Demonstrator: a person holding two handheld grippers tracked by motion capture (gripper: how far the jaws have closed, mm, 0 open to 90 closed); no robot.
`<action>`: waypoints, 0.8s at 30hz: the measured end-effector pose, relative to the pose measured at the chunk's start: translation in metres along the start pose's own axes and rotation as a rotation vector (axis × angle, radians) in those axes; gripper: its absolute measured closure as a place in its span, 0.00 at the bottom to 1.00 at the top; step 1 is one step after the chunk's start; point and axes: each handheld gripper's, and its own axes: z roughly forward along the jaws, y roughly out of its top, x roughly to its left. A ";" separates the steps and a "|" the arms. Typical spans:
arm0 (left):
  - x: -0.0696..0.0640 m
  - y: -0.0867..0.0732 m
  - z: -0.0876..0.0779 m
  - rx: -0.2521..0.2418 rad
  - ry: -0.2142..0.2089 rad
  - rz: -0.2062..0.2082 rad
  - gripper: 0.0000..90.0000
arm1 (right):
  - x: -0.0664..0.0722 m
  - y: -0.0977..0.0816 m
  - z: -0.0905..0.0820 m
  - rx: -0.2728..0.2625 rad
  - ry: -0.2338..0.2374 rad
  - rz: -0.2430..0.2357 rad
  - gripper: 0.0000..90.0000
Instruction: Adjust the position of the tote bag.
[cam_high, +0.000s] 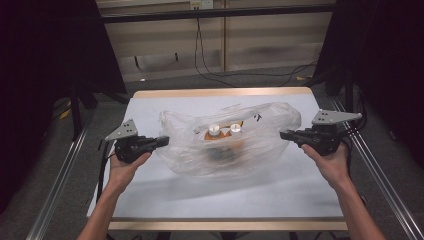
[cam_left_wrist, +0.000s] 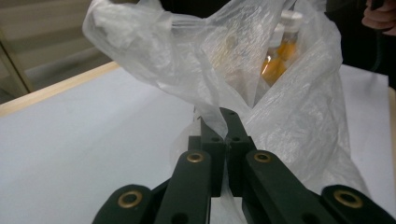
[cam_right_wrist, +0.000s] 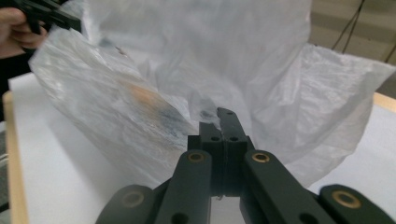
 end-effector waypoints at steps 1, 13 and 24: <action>0.000 -0.001 0.002 0.001 -0.002 0.004 1.00 | 0.000 -0.002 0.003 0.009 -0.006 -0.001 1.00; 0.011 -0.016 0.023 0.078 0.042 -0.008 1.00 | -0.025 -0.021 0.017 0.028 -0.079 0.089 1.00; 0.014 -0.035 0.042 0.167 0.024 -0.027 1.00 | -0.039 -0.046 0.036 0.125 -0.077 0.125 1.00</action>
